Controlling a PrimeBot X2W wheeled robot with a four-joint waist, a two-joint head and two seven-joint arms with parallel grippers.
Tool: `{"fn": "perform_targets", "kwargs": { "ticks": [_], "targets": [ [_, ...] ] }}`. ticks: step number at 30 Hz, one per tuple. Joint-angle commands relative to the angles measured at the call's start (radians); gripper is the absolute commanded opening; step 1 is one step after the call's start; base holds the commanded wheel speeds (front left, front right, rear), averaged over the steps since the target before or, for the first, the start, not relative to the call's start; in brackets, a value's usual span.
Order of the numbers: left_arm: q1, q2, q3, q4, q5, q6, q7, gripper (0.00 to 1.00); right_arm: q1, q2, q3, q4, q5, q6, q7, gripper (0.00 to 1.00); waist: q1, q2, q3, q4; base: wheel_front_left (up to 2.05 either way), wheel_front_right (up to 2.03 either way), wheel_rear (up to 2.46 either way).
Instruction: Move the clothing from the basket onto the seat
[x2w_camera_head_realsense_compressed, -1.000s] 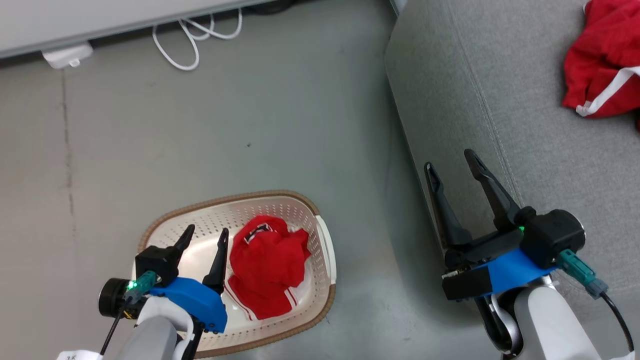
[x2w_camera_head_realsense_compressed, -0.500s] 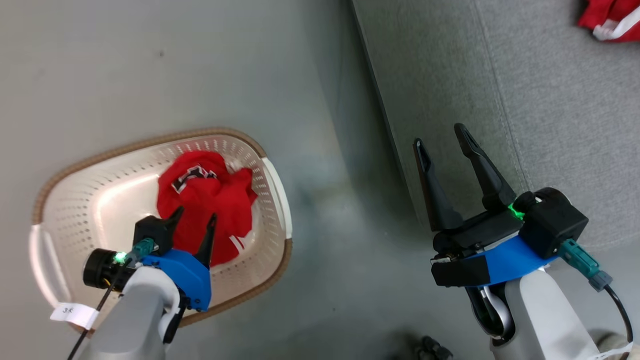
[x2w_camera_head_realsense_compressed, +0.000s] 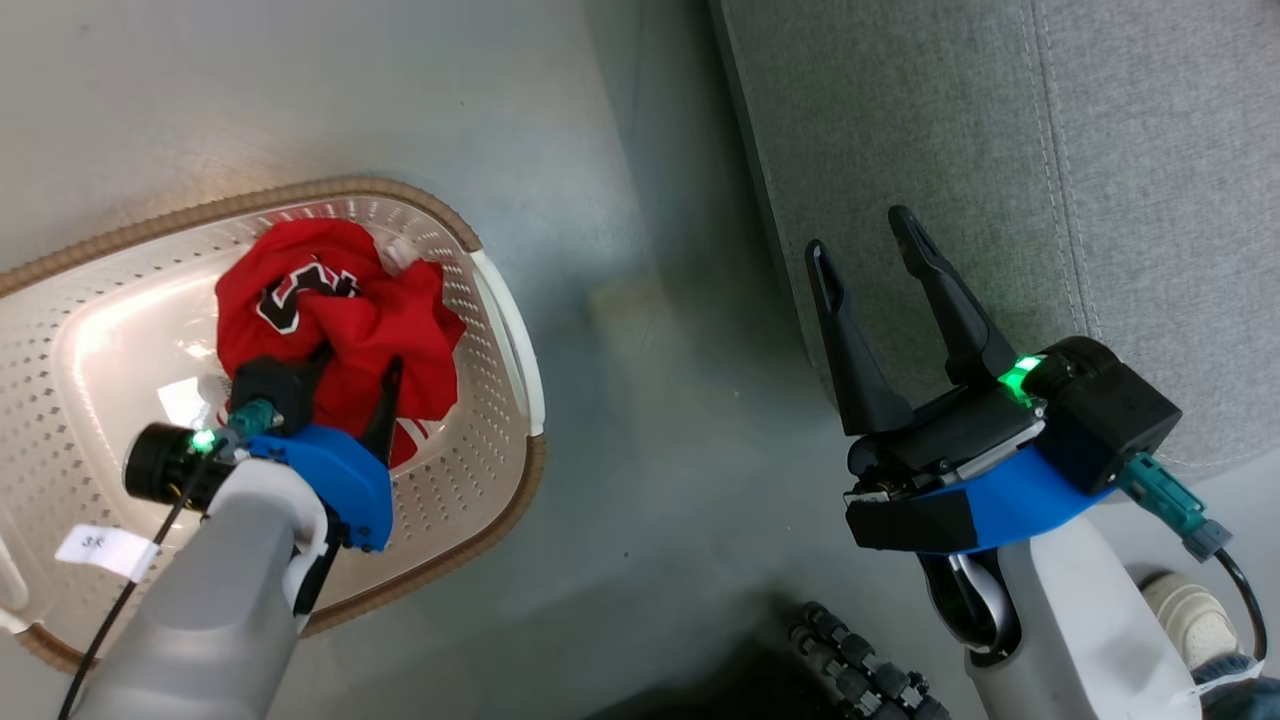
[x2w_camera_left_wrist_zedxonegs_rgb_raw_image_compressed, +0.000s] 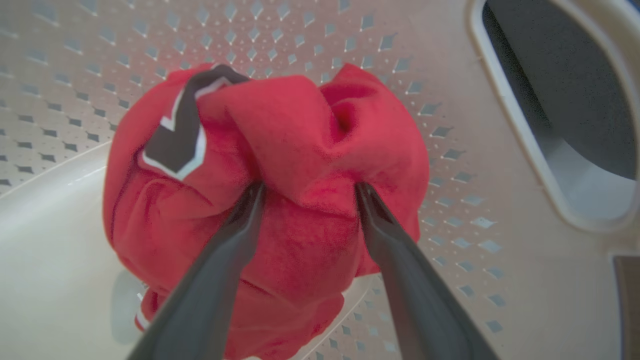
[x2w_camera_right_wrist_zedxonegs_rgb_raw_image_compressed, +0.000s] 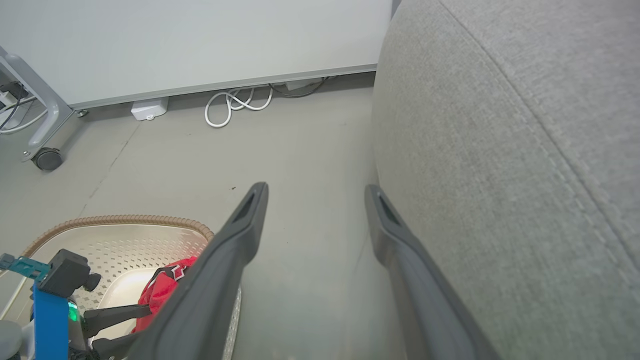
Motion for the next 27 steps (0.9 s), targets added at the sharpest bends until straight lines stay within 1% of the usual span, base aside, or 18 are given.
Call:
{"fn": "perform_targets", "kwargs": {
  "ticks": [1,4,9,14,15,16,18,19,27],
  "targets": [
    [-0.028,0.010,-0.008,0.003,-0.009,-0.002,-0.004,1.00,-0.016,0.001,0.001,-0.009,0.007,0.001,-0.005,1.00,-0.0002,0.0000,0.017,-0.008,0.00,0.00,0.00],
    [-0.058,0.014,-0.025,0.027,-0.025,-0.002,-0.003,1.00,-0.017,0.001,0.004,-0.018,0.013,0.001,-0.005,1.00,-0.0002,0.0000,0.033,-0.012,0.00,0.00,0.00],
    [-0.102,0.004,-0.036,0.085,-0.047,-0.002,-0.003,1.00,-0.016,0.001,0.010,-0.026,0.019,0.001,-0.006,1.00,-0.0002,0.0000,0.049,-0.016,0.00,0.00,0.00],
    [-0.131,-0.007,-0.040,0.119,-0.044,-0.002,-0.003,1.00,-0.014,0.001,0.009,-0.025,0.021,0.001,-0.006,1.00,-0.0002,0.0000,0.053,-0.014,0.00,0.00,0.00],
    [-0.132,-0.003,-0.041,0.121,-0.046,-0.002,-0.003,0.96,-0.016,0.001,0.011,-0.025,0.022,0.001,-0.006,1.00,-0.0002,0.0000,0.053,-0.014,0.00,0.00,0.00],
    [-0.133,0.000,-0.044,0.122,-0.048,-0.002,-0.003,0.66,-0.019,0.001,0.012,-0.024,0.022,0.001,-0.006,1.00,-0.0002,0.0000,0.054,-0.015,0.00,0.00,0.00],
    [-0.134,0.001,-0.050,0.124,-0.052,-0.002,-0.003,0.17,-0.024,0.001,0.015,-0.023,0.022,0.001,-0.006,1.00,-0.0002,0.0000,0.054,-0.015,0.00,0.00,0.00],
    [-0.134,0.001,-0.053,0.125,-0.055,-0.002,-0.003,0.00,-0.025,0.001,0.015,-0.023,0.022,0.001,-0.006,1.00,-0.0002,0.0000,0.053,-0.015,0.00,0.00,0.00],
    [-0.132,-0.002,-0.105,0.121,-0.100,-0.002,-0.003,0.00,-0.027,0.001,0.013,-0.012,0.012,0.001,-0.006,1.00,-0.0002,0.0000,0.047,-0.009,0.00,0.00,0.00]
  ]
}}
